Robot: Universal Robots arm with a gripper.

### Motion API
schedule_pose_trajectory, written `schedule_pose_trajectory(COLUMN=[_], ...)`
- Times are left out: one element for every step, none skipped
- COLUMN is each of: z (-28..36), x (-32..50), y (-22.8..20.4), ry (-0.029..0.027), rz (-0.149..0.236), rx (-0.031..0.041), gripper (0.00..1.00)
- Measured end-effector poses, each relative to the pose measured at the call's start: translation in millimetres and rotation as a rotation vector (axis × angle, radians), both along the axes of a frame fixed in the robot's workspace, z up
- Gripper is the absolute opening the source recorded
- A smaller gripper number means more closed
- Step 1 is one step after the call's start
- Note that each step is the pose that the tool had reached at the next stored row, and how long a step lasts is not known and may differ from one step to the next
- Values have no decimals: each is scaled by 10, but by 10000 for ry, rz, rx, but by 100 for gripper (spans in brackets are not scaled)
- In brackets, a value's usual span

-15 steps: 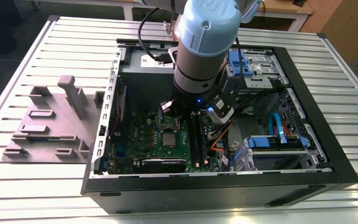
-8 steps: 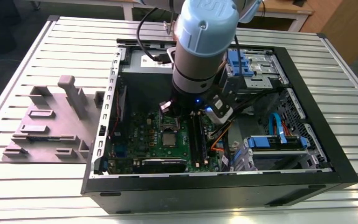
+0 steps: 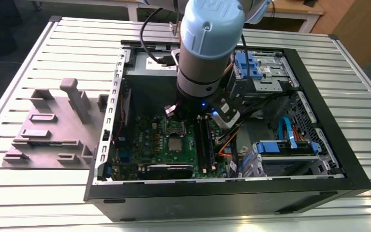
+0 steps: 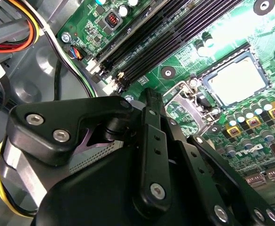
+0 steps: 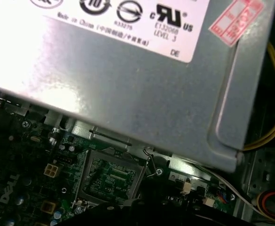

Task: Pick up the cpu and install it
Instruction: 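Close the cpu cover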

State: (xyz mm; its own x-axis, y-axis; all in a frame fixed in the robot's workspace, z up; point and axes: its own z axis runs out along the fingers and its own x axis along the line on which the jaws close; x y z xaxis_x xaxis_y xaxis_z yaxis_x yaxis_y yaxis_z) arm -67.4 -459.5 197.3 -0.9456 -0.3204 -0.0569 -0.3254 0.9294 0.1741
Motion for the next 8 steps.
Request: schedule_pose_trajectory(z=[0, 0, 0, 1, 2, 2, 3, 4], x=[-1, -2, -3, -4, -5, -6, -7, -9], y=[0, -1, -2, -2, -3, -3, -3, -4], ry=[-1, -3, -4, -5, -6, -6, -7, -9], rz=[3, 8, 11, 13, 16, 19, 22, 25], rx=[1, 2, 3, 6, 14, 19, 25, 34], gripper=[10, 10, 10, 10, 10, 10, 10, 10])
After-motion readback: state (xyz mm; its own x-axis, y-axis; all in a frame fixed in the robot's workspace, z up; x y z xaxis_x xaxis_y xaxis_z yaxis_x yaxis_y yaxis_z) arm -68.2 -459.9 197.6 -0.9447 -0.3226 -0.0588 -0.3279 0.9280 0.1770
